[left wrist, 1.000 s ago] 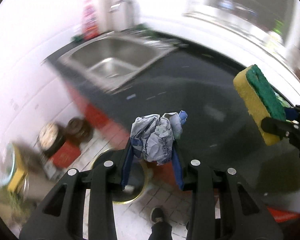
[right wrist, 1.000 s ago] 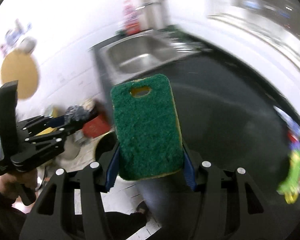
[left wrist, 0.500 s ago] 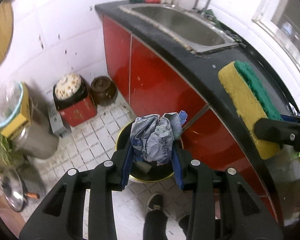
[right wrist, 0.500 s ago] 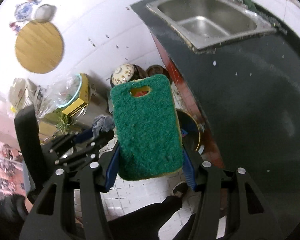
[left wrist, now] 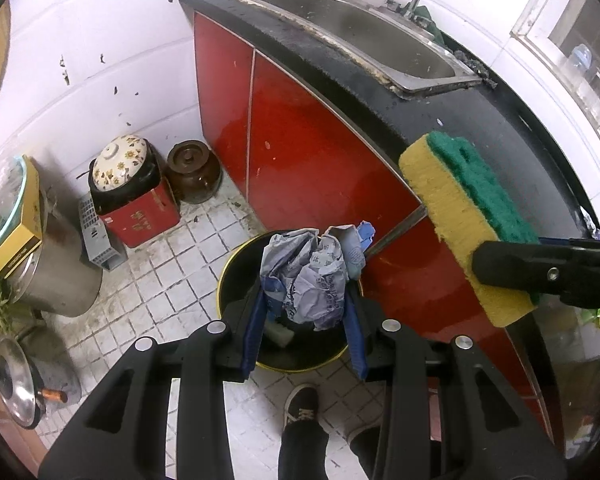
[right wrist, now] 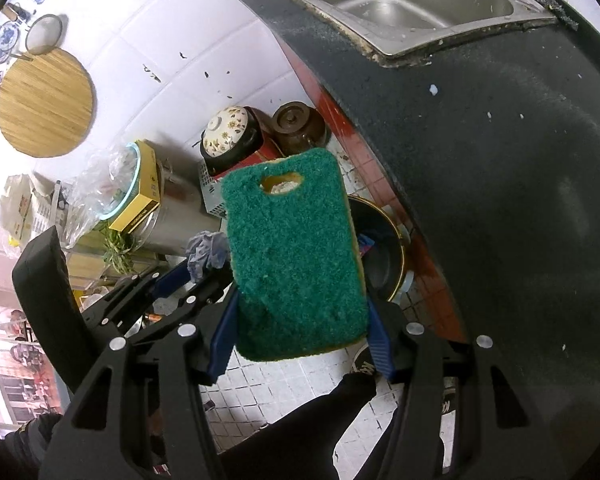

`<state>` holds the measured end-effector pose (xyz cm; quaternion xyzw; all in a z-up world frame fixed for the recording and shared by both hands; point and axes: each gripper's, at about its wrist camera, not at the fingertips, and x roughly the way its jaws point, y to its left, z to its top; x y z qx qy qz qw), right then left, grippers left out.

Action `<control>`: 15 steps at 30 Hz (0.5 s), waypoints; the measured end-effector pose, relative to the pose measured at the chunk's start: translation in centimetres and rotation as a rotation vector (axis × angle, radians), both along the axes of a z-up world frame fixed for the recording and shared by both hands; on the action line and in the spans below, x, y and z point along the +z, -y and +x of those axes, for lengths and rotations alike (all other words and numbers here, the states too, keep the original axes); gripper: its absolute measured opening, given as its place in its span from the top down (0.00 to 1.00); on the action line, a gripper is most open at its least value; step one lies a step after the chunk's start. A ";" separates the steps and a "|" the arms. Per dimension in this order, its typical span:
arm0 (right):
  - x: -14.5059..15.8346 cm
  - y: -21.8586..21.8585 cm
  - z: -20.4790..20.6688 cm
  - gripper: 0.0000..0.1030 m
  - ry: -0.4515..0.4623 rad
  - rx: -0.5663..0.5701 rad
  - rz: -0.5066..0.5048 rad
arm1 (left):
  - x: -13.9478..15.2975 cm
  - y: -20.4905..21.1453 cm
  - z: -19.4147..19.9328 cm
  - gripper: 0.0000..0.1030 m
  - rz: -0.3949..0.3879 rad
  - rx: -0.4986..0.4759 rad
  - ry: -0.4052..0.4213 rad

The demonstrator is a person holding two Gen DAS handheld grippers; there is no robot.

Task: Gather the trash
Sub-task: 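Carry both items over the floor bin and open both tools to drop them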

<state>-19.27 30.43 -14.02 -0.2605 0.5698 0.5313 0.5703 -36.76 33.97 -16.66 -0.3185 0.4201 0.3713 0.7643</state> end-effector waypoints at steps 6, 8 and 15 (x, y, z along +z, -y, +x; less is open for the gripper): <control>0.7 -0.6 0.1 0.39 0.017 -0.009 0.019 | 0.0 -0.5 0.5 0.26 -0.007 -0.006 0.014; 1.0 -0.6 0.4 0.32 0.014 -0.018 0.024 | 0.1 -0.5 0.4 0.24 0.004 0.009 0.018; 1.8 -0.5 0.9 0.27 0.013 -0.026 0.044 | -0.1 -0.5 0.4 0.24 0.001 0.010 0.000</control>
